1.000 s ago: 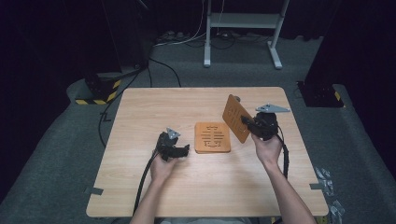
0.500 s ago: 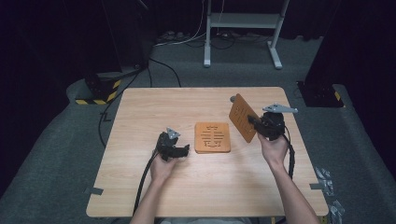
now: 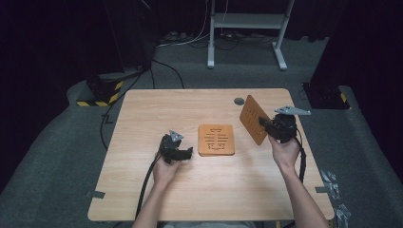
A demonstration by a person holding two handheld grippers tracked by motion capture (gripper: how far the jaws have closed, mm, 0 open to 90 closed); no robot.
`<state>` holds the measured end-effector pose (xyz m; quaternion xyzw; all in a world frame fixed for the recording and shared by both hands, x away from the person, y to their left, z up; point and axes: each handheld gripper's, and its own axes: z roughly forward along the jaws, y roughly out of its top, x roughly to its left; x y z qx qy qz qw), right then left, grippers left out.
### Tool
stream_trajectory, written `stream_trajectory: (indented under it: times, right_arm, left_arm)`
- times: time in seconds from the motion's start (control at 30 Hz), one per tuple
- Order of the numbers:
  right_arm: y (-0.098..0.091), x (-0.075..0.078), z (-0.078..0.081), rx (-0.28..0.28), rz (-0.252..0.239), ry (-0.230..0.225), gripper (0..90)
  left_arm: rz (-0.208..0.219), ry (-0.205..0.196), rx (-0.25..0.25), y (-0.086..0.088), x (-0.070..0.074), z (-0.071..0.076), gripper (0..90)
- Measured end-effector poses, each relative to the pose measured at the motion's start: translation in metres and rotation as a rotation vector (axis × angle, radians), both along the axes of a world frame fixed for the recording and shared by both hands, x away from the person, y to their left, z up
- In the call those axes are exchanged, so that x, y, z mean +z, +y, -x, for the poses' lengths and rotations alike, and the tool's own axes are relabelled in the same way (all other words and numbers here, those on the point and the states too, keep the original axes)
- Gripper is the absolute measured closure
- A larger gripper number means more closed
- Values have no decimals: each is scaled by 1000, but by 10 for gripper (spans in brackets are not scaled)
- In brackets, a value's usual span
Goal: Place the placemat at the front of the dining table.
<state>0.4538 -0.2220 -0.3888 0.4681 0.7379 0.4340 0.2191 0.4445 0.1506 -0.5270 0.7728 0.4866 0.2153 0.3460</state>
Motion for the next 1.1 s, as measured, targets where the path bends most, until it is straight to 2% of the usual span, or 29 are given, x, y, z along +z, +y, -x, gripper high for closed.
stream_trajectory:
  times: [0.3,0.67,1.1]
  right_arm:
    - [-7,0,0,-21,2,10,865]
    - [-24,-3,0,-50,19,7,866]
    - [-41,-6,1,-93,17,22,865]
  left_arm:
    - [0,0,0,0,0,0,204]
    - [0,0,0,0,0,0,204]
    - [0,0,0,0,0,0,204]
